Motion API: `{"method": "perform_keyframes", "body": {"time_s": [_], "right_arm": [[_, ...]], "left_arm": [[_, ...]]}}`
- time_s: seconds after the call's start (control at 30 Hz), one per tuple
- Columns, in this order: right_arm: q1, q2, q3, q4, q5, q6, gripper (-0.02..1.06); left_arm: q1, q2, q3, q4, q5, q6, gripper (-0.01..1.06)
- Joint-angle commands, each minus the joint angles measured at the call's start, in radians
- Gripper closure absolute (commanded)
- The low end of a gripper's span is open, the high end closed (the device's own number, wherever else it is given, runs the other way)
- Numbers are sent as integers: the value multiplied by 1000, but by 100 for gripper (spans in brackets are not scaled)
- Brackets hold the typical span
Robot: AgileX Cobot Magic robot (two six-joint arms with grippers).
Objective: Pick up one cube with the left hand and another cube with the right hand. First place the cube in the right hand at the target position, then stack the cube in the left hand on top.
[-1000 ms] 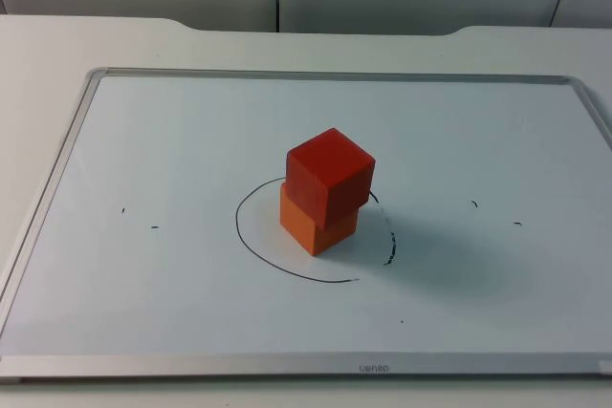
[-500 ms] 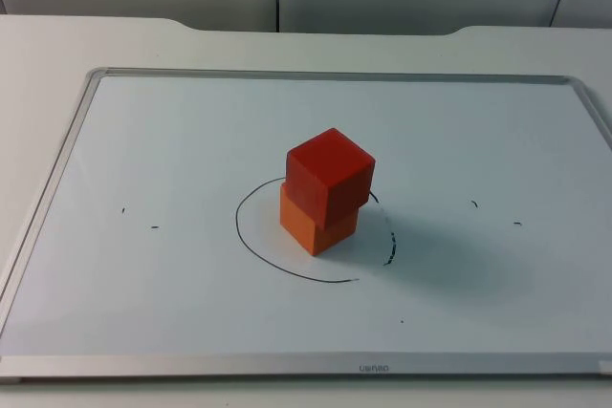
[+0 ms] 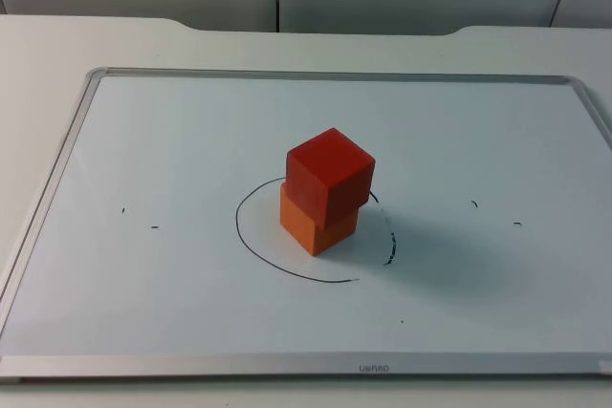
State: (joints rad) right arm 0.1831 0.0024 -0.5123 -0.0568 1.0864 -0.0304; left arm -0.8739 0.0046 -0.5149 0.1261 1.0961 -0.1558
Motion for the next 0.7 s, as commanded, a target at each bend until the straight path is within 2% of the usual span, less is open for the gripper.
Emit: {"method": "perform_keyframes", "body": {"time_s": [0.0, 0.23, 0.57, 0.67], "right_arm": [[-45, -2, 5, -2, -10, 2, 0], [-158, -2, 5, -2, -10, 2, 0], [-166, -2, 5, -2, -10, 2, 0], [-164, -2, 5, -2, -10, 2, 0]], "left_arm": [[-6, -5, 1, 0, -10, 0, 0], [-6, -5, 1, 0, -10, 0, 0], [-2, -5, 1, 0, -10, 0, 0], [52, -5, 1, 0, -10, 0, 0]]}}
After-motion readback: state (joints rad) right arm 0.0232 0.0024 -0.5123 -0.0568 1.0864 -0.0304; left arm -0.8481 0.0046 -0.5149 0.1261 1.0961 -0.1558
